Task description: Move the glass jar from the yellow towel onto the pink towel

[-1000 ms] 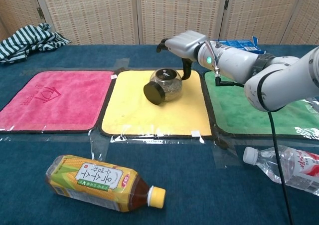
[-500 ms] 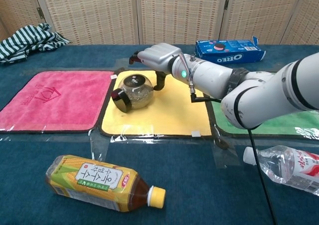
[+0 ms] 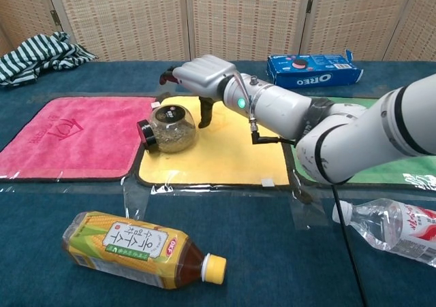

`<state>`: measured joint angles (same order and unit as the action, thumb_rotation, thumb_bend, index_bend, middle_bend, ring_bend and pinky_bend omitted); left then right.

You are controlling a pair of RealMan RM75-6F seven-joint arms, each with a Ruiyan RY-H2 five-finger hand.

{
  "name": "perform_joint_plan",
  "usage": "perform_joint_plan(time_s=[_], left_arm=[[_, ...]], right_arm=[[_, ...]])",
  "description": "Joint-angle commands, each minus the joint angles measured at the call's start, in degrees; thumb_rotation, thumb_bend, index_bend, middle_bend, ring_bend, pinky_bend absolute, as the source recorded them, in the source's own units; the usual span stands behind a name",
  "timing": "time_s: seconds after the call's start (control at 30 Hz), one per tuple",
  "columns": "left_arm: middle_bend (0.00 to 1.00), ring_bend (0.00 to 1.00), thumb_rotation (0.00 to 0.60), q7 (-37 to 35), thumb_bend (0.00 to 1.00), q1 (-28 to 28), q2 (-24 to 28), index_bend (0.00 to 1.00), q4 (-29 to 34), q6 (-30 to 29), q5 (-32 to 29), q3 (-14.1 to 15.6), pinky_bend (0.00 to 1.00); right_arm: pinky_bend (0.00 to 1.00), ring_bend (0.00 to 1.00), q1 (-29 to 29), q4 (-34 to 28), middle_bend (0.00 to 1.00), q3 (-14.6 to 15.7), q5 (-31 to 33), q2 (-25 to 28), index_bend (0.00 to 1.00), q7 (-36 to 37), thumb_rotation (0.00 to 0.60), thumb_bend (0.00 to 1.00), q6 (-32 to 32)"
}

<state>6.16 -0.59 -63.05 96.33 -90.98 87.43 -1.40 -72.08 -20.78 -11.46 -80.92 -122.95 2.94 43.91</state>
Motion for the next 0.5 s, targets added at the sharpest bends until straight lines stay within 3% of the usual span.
perform_joint_plan(time_s=[0.03, 0.2, 0.5], left_arm=[[0.17, 0.16, 0.6, -0.86, 0.83, 1.1, 0.34, 0.29, -0.16, 1.03, 0.4, -0.53, 0.02], [0.17, 0.17, 0.6, -1.99, 0.83, 3.39, 0.84, 0.28, -0.37, 2.81, 1.68, -1.4, 0.02], [0.17, 0.18, 0.6, -5.34, 0.83, 10.59, 2.18, 0.26, -1.21, 9.27, 4.4, -3.62, 0.06]], right_arm=[[0.23, 0.19, 2.96, -4.4, 0.13, 1.18, -1.05, 3.86, 0.13, -1.46, 0.6, 0.07, 3.39], [0.24, 0.2, 7.52, -15.37, 0.13, 1.02, -0.61, 11.65, 0.13, -5.39, 0.6, 0.07, 8.04], [0.25, 0.2, 19.24, -47.75, 0.13, 0.79, 3.63, 33.5, 0.13, -18.3, 0.6, 0.07, 15.74]])
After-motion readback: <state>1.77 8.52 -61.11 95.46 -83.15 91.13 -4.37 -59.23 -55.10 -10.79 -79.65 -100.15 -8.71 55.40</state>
